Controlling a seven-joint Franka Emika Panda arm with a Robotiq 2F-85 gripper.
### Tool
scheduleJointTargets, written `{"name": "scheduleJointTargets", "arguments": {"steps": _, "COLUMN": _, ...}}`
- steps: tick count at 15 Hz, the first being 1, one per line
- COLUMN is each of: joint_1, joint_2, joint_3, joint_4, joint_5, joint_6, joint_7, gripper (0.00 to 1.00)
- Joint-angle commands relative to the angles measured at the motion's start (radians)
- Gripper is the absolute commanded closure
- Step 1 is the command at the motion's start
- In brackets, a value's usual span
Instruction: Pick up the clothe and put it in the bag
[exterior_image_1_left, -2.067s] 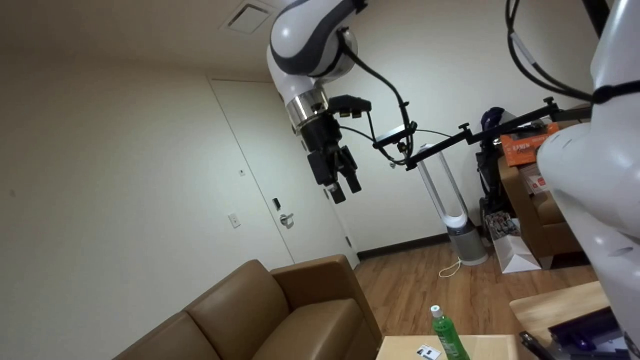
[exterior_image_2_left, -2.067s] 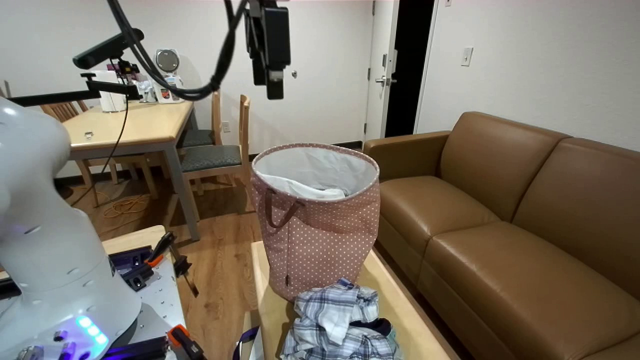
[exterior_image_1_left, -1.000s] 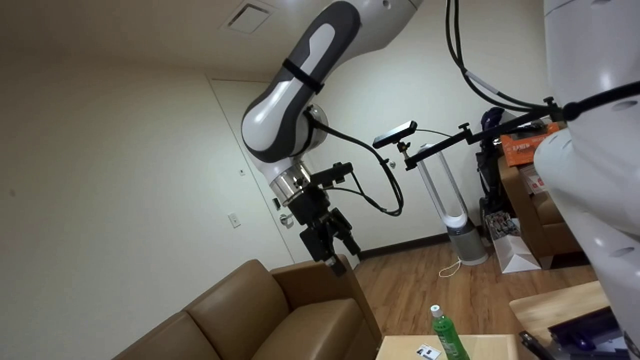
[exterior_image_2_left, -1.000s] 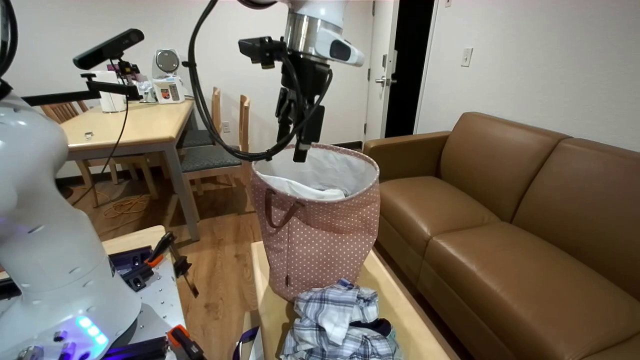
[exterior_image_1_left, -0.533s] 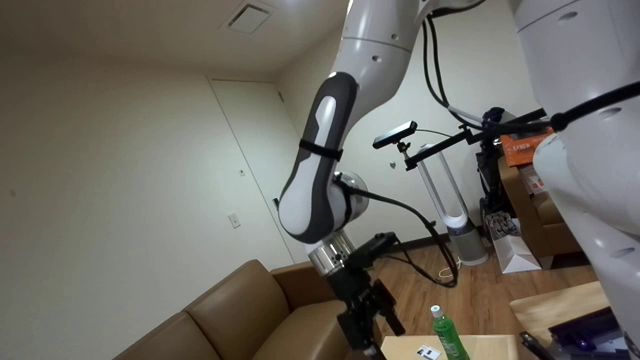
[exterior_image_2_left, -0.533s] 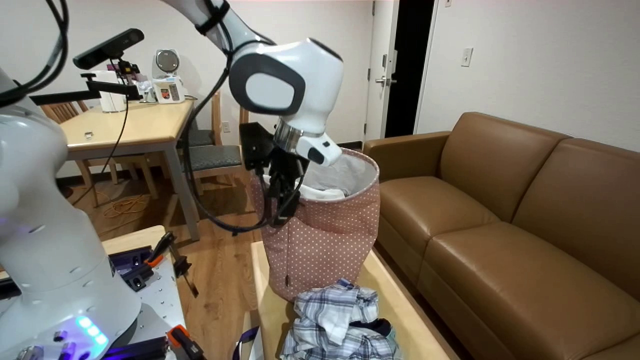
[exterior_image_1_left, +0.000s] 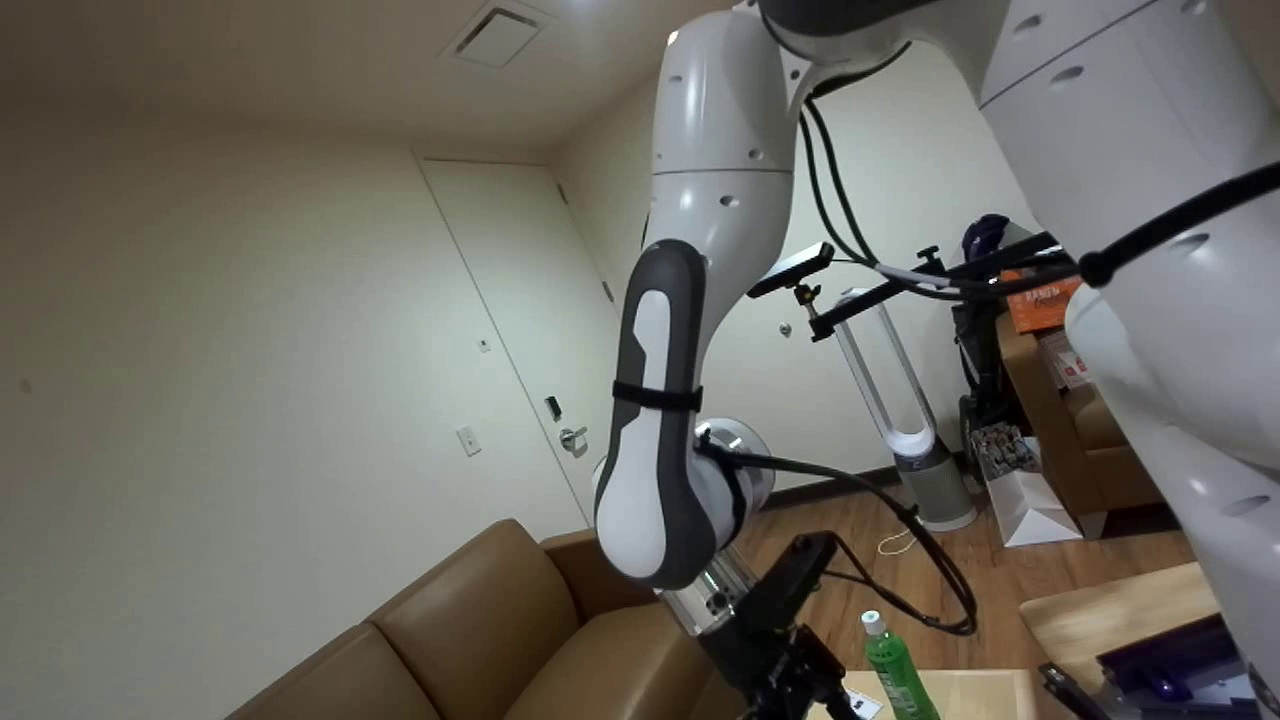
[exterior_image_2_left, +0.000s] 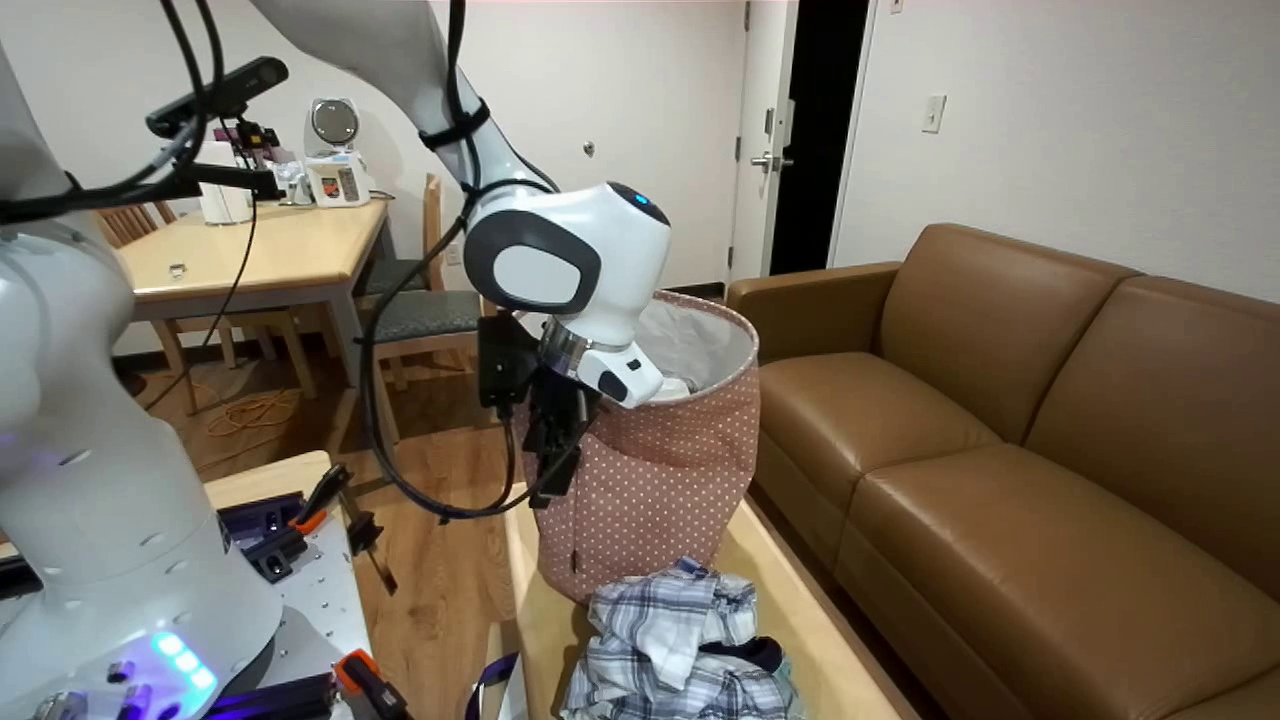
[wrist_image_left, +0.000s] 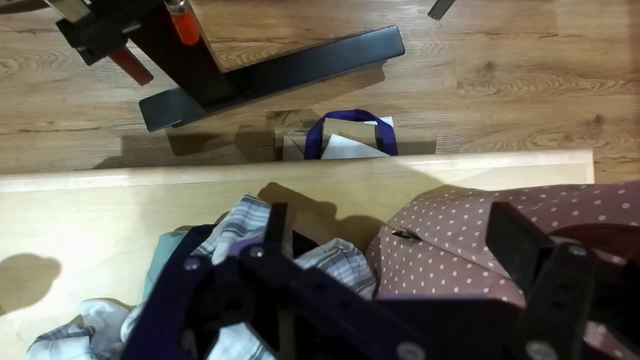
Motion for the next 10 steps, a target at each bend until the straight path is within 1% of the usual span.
{"name": "scheduleJointTargets", "arguments": {"steps": 1, "joint_1": 0.002, "joint_2": -0.009, "joint_3": 0.013, "joint_4": -0.020, "joint_5": 0.012, "joint_6": 0.160, "joint_7": 0.111, "gripper": 0.00}}
{"name": "scheduleJointTargets", "arguments": {"steps": 3, "joint_1": 0.007, "joint_2": 0.039, "joint_3": 0.018, "joint_4": -0.019, "joint_5": 0.002, "joint_6": 0.287, "joint_7": 0.183, "gripper": 0.00}}
{"name": "scheduleJointTargets", "arguments": {"steps": 4, "joint_1": 0.009, "joint_2": 0.077, "joint_3": 0.020, "joint_4": -0.010, "joint_5": -0.001, "joint_6": 0.321, "joint_7": 0.202, "gripper": 0.00}}
{"name": "scheduleJointTargets", "arguments": {"steps": 6, "joint_1": 0.009, "joint_2": 0.144, "joint_3": 0.024, "joint_4": 0.008, "joint_5": 0.004, "joint_6": 0.340, "joint_7": 0.226, "gripper": 0.00}}
{"name": "scheduleJointTargets", "arguments": {"steps": 8, "joint_1": 0.018, "joint_2": 0.240, "joint_3": 0.019, "joint_4": 0.027, "joint_5": -0.014, "joint_6": 0.391, "joint_7": 0.291, "gripper": 0.00}}
{"name": "scheduleJointTargets", "arguments": {"steps": 10, "joint_1": 0.045, "joint_2": 0.357, "joint_3": -0.010, "joint_4": 0.058, "joint_5": -0.052, "joint_6": 0.462, "joint_7": 0.391, "gripper": 0.00}}
